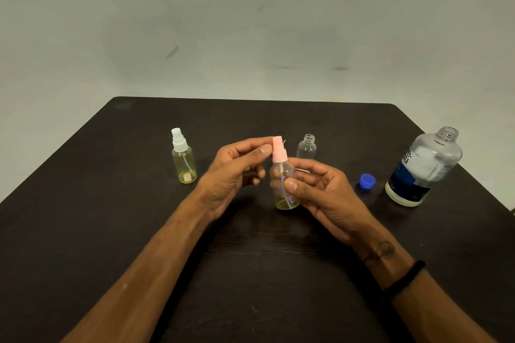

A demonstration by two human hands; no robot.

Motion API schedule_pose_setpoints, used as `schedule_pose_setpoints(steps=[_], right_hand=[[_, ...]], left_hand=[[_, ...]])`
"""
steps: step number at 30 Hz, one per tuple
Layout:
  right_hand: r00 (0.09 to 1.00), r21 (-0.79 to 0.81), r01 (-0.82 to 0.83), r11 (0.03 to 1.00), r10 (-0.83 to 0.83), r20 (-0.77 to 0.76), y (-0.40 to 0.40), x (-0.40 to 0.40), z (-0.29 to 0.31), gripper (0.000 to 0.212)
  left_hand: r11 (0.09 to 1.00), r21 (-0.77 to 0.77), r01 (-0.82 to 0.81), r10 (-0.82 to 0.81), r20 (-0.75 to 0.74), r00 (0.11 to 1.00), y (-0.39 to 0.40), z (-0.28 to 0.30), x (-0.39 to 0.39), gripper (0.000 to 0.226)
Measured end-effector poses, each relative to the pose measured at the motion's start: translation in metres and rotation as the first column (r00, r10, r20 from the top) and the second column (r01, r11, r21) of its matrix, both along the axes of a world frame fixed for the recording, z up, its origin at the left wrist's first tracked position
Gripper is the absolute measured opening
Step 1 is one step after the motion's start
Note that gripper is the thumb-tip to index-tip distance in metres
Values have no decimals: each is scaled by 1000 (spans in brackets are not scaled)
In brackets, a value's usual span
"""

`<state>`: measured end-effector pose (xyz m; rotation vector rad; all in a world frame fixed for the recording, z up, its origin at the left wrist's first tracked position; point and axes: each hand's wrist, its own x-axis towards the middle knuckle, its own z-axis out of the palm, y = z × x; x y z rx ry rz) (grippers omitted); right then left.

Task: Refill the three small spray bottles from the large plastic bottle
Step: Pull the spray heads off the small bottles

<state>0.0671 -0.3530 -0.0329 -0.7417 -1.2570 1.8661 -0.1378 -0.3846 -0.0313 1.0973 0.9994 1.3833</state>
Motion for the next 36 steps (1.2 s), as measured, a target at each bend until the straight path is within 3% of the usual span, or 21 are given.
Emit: schedule_pose_setpoints(steps=[5,15,22,27,36], right_hand=[[999,-19,-33,999,33,2,-2,-1,0,51],[999,86,-29,996,25,46,-3,-4,-4,52],[1000,48,-2,999,2,-1,0,-4,-5,51],[999,8,25,1000,-24,-32,2,-3,-7,51],[1000,29,14,999,-13,-26,4,-2,-9,53]], left_hand=[[984,5,179,-179,19,984,-4,5,2,40],[999,29,-38,41,-97,995,0,-1,9,45],[999,-2,40,-40,-131,991,-2,3,7,45],[993,3,114,-114,-64,991,-3,5,3,36],[999,26,23,-21,-61,998,2,-3,2,47]])
